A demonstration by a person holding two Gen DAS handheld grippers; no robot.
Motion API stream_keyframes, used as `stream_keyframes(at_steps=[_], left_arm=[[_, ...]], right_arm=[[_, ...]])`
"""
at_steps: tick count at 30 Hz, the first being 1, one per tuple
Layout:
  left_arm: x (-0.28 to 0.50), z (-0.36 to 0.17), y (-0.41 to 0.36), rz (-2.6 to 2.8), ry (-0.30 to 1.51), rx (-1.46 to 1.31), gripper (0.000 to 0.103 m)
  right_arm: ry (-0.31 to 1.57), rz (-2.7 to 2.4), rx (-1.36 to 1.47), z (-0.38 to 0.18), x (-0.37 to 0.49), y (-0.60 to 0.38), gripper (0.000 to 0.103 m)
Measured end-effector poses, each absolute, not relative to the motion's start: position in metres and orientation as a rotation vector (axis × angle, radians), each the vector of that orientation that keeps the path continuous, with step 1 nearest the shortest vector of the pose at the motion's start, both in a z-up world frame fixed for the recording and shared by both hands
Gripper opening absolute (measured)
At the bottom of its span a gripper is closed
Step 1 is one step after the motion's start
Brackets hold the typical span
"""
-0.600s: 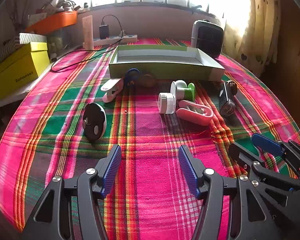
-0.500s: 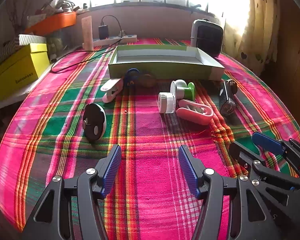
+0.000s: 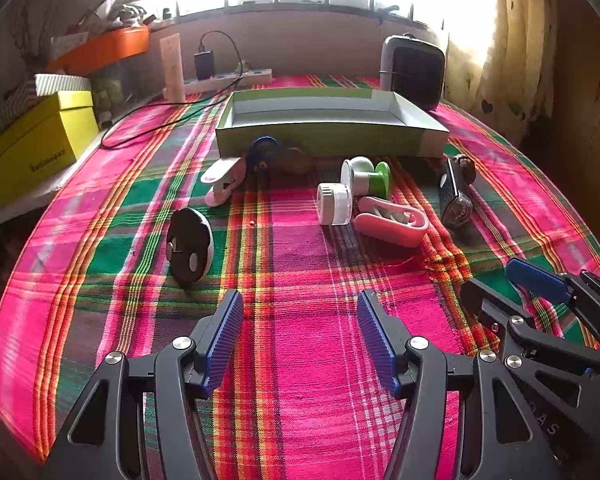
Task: Organize objects
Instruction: 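Grasp the black dotted disc with the left tool while the right tool grasps the pink-white clip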
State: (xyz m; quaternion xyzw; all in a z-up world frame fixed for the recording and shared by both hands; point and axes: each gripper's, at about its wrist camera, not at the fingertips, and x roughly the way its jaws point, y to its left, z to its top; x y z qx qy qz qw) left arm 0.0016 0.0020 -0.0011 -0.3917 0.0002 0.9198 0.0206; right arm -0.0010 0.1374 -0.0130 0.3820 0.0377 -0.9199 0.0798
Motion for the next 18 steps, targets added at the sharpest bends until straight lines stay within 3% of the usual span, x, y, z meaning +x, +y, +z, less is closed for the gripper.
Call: stream_keyframes(at_steps=[10,18], left_arm=[[0.005,0.003,-0.015,2.823,-0.052,-1.24,0.059],[0.001,0.01,-0.034,2.867,-0.097,-1.214,0.059]], right_arm=[[0.03,-2.637,1.127,-0.01,-0.01,0.139,0.051],[0.078,-2.557,1.079,-0.002,-0.019,0.127,0.051]])
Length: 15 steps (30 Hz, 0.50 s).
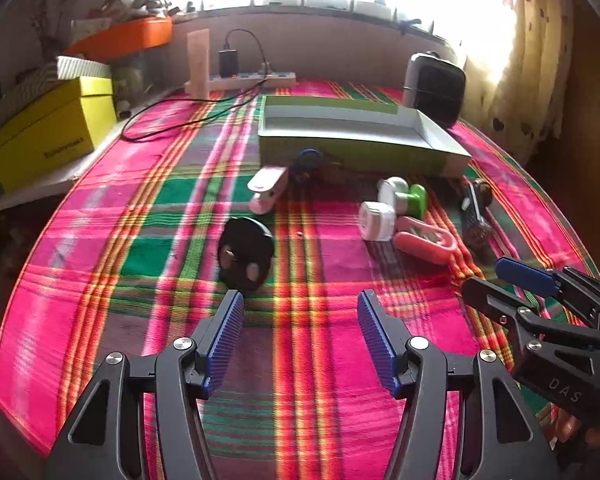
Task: Organize objects
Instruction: 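Grasp the black dotted disc with the left tool while the right tool grasps the pink-white clip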
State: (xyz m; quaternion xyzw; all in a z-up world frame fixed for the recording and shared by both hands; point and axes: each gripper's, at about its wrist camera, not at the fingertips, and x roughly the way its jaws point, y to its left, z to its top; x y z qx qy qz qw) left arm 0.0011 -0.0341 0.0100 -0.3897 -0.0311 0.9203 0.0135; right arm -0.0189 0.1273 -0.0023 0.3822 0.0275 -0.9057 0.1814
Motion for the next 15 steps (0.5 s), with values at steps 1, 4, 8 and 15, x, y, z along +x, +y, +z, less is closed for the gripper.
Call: stream_keyframes(at_steps=[1,4,8,15], left_arm=[[0.0,0.01,-0.036,2.871,-0.101,-1.219,0.059],[-0.003,0.01,-0.045,2.891,-0.121,-1.228,0.059],[-0.011,0.007,-0.053,2.894,-0.138,-1.263,0.059],[-0.024,0.001,-0.063,2.911,-0.145,-1.323,0.059]], right_arm=[[0.09,-2.54,1.071,-0.001,-0.021,0.125,0.051],[0.135,-2.501,1.049,0.003,-0.024,0.119,0.051],[0.171,-2.469,1.056,0.004,-0.033,0.112,0.051],[0.173,-2.421,1.093,-0.001,-0.05,0.108,0.051]])
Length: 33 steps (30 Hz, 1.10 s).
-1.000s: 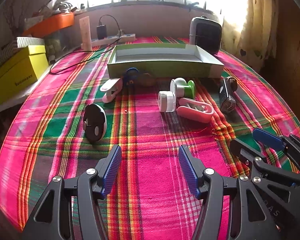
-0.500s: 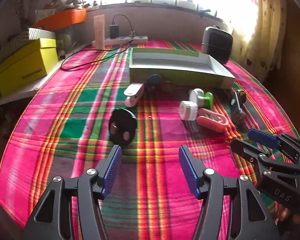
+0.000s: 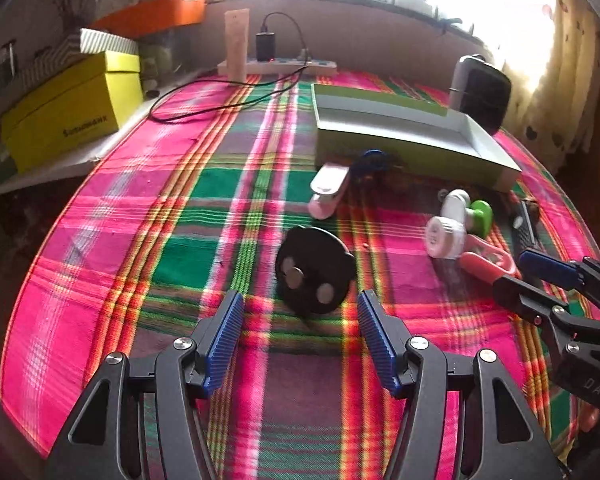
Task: Organize objects
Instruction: 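Grasp the black dotted disc with the left tool while the right tool grasps the pink-white clip, then carry the black disc and pink clip with both tools over the white tray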
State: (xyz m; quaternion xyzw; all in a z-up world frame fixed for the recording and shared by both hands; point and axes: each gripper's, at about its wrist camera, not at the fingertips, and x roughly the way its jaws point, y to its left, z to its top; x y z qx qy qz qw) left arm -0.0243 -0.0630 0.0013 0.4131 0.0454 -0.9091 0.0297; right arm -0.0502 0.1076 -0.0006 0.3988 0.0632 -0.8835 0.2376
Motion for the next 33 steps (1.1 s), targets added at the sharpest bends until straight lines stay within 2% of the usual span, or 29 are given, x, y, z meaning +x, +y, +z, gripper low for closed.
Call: stream_keyframes(at_steps=[14,16,18,24,29,31,33], left_arm=[[-0.043,-0.001,-0.065,-2.776,0.083,1.273,0.058],[-0.044,0.0,-0.064,-2.789,0.077,1.274,0.057],[-0.045,0.0,-0.065,-2.792,0.072,1.269,0.051],[-0.048,0.002,-0.068,-2.798,0.076,1.261,0.036],[-0.05,0.002,-0.067,-2.816,0.082,1.266,0.034],[-0.049,0.002,-0.066,-2.827,0.076,1.27,0.028],[-0.049,0.002,-0.065,-2.835,0.073,1.274,0.027]], right_arm=[[0.201,-2.363,1.145,-0.008,-0.065,0.1,0.051],[0.209,-2.361,1.142,-0.008,-0.065,0.1,0.051],[0.222,-2.356,1.14,-0.008,-0.065,0.099,0.051],[0.227,-2.358,1.133,-0.008,-0.066,0.097,0.039],[0.228,-2.364,1.134,-0.008,-0.067,0.097,0.029],[0.22,-2.362,1.134,-0.008,-0.066,0.097,0.026],[0.218,-2.362,1.133,-0.008,-0.066,0.097,0.024]])
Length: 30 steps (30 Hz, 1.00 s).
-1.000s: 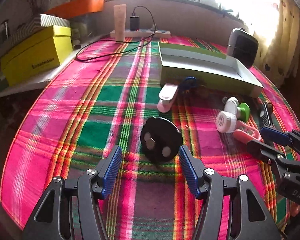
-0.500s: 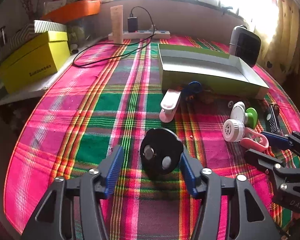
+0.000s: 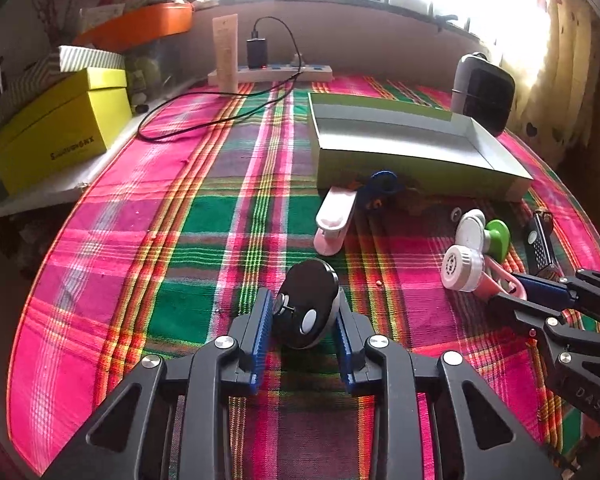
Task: Organize objects
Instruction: 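Carry the black disc and pink clip with both tools over the white tray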
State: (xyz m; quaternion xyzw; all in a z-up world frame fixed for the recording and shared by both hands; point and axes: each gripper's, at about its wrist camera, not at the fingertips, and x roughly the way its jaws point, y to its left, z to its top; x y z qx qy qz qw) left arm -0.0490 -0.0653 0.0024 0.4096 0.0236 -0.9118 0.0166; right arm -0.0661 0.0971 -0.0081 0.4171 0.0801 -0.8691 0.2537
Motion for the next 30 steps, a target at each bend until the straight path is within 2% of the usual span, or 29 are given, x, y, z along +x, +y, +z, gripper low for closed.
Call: stream_keyframes(at_steps=[30], left_arm=[[-0.073,0.041,-0.045,-2.993,0.113,1.232,0.027]], right_arm=[[0.073,-2.406,1.016,0.029,-0.068,0.119,0.024]])
